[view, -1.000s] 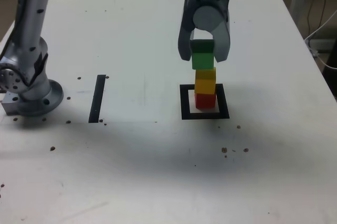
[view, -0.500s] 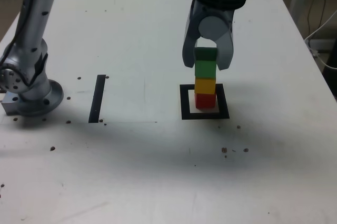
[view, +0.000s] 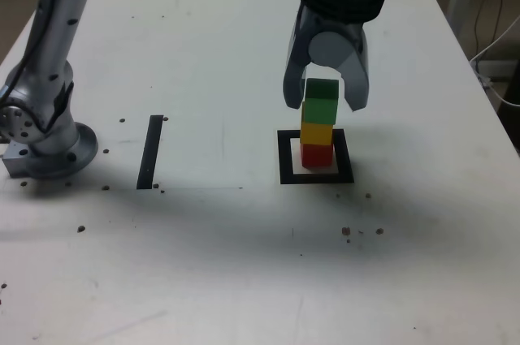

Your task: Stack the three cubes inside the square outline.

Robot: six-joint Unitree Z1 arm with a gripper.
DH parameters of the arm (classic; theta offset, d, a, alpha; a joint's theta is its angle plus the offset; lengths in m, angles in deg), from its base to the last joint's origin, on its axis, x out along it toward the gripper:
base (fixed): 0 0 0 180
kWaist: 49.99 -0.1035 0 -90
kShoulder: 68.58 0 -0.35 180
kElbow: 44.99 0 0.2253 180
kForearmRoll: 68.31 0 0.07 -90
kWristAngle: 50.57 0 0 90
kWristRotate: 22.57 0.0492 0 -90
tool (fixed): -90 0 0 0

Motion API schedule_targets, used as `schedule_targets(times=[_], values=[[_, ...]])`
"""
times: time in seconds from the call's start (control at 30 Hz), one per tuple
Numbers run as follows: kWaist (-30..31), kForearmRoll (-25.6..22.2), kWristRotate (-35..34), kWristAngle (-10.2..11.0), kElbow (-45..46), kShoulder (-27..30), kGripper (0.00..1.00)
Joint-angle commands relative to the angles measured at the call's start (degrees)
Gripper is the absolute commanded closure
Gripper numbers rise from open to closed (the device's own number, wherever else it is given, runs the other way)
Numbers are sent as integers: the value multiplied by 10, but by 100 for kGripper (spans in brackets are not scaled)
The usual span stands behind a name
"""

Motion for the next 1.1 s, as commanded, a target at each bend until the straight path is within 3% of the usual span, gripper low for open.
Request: schedule_targets(times=[0.0,0.33,0.5,0.83,1.07], values=[[-1,-8,0,5,4,6,0],[-3,-12,-45,41,86,106,0],[-8,7,-75,40,196,156,0],[-8,93,-116,33,430,273,0],[-8,158,-123,19,539,309,0]])
